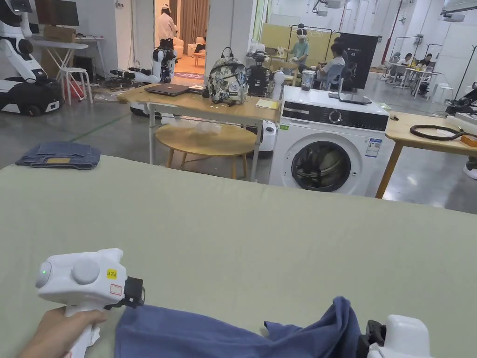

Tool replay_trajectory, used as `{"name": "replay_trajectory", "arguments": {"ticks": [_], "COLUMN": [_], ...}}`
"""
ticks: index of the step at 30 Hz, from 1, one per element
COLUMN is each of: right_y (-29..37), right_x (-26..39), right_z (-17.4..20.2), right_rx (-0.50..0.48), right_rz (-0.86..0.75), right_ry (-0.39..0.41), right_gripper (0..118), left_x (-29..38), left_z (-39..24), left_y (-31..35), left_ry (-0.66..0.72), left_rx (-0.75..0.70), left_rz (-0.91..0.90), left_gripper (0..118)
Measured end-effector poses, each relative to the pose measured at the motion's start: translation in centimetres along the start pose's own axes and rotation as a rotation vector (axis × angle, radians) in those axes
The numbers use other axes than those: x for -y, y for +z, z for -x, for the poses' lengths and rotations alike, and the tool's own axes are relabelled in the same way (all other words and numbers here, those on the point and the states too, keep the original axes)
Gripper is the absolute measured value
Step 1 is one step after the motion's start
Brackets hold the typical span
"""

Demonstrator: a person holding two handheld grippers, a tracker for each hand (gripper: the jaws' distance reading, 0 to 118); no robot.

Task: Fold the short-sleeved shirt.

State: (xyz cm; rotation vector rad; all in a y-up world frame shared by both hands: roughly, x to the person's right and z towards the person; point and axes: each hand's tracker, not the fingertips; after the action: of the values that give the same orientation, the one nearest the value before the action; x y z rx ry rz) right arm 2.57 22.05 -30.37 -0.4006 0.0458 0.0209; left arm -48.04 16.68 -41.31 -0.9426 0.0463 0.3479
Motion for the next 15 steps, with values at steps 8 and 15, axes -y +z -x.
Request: {"name": "replay_trajectory", "arguments": {"ticks": [8,15], "right_y": [-1.1,-1.2], "right_x": [0.6,1.4], "right_z": [-1.6,-2.6], "right_rx": [0.045,0.054], "right_rz": [0.034,0.072], "right_ry": [0.000,-0.031], "right_gripper": [0,0], "left_x": [0.2,1.7], "left_z": [-1.3,-5.6], "left_y": [-5.3,-5.0], "left_ry": [-0.100,-0.307], "left_rx": [-0.135,-0.192], "left_rz": [0.139,0.117], "left_gripper": [38,0]}}
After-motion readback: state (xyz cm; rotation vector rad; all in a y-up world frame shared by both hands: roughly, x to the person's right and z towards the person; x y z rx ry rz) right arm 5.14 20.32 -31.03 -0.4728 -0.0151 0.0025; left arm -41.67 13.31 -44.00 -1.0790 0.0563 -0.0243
